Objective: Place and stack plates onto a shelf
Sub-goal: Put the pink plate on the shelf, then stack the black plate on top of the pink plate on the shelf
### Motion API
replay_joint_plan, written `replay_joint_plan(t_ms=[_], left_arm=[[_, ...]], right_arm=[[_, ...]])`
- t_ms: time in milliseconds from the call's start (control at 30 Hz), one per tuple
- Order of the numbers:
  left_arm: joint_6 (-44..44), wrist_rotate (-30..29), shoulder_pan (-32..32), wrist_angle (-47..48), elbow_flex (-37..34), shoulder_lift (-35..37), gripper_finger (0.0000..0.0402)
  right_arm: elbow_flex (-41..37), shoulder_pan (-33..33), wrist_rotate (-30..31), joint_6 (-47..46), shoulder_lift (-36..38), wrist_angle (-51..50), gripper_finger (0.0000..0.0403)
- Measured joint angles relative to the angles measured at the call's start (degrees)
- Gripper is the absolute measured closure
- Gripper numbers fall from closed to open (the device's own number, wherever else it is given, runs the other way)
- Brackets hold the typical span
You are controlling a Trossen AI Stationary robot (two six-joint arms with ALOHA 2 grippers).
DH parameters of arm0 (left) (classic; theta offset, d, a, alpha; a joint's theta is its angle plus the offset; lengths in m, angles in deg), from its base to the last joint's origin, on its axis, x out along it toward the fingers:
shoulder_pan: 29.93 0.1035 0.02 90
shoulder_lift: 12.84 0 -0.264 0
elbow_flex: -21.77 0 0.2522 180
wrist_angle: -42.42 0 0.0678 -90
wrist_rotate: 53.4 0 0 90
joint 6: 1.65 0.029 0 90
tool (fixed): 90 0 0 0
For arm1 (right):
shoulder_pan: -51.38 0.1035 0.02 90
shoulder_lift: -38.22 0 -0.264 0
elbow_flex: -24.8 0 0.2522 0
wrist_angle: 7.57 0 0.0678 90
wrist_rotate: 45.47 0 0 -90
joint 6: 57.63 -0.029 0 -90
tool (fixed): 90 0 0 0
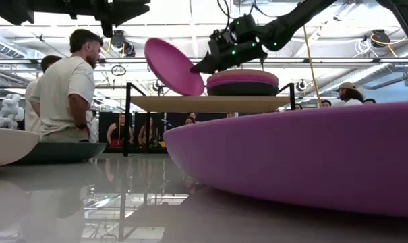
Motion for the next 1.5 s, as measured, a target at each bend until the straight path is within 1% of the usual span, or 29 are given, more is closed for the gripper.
replay_joint_plan(t_ms=[67, 233, 367, 633, 733, 900, 1033, 1067, 1200, 1267, 1367, 1433, 1500], left_arm=[[-0.03, 0.00, -0.01, 0.03, 0.00, 0.00, 0.0279], [-0.06, 0.00, -0.04, 0.03, 0.00, 0.00, 0.0279], [-0.10, 0.00, -0.04, 0.12, 0.00, 0.00, 0.0279], [-0.40, 0.00, -0.07, 0.48, 0.00, 0.00, 0.0279], [-0.64, 0.00, -0.08, 0.47, 0.00, 0.00, 0.0279], [-0.69, 0.00, -0.11, 0.47, 0.00, 0.00, 0.0279], [-1.02, 0.00, -0.09, 0.52, 0.00, 0.00, 0.0279], [-1.02, 0.00, -0.09, 0.69, 0.00, 0.00, 0.0279], [-1.46, 0.00, -0.09, 1.79, 0.00, 0.00, 0.0279], [-1.98, 0.00, -0.18, 3.24, 0.00, 0.00, 0.0279], [-2.69, -0.20, -0.81, 6.52, 0.13, 0.00, 0.0279], [-3.54, -0.46, -1.47, 10.76, 1.35, -0.46, 0.0279], [-4.29, -1.73, -2.29, 15.77, 3.38, -1.65, 0.0279]], right_arm=[[0.00, -0.02, 2.04, 0.17, -0.84, 0.88, 0.0403], [0.04, -0.77, 2.61, -0.27, -2.47, 2.67, 0.0403], [0.04, -1.05, 5.44, -1.00, -2.90, 2.81, 0.0401], [-0.02, -1.47, 5.74, -0.43, -3.22, 1.12, 0.0378], [-0.02, -1.57, 5.79, -0.42, -3.22, -0.16, 0.0376], [-0.04, -1.57, 7.98, 0.29, -3.22, -1.03, 0.0374], [-0.10, -1.57, 7.77, -0.33, -2.44, -1.66, 0.0374], [-0.13, -1.57, 6.78, -0.72, -1.90, -1.75, 0.0374], [-0.13, -1.55, 1.52, -1.22, 3.04, -3.77, 0.0374], [-0.11, -1.40, -1.56, -0.50, 6.84, -7.30, 0.0374], [-0.28, -1.05, -5.28, 2.12, 13.84, -15.79, 0.0374], [-2.32, -0.33, -5.51, 4.92, 19.18, -20.51, 0.0374], [-6.56, 0.80, -5.43, 7.26, 25.00, -21.88, 0.0374]])
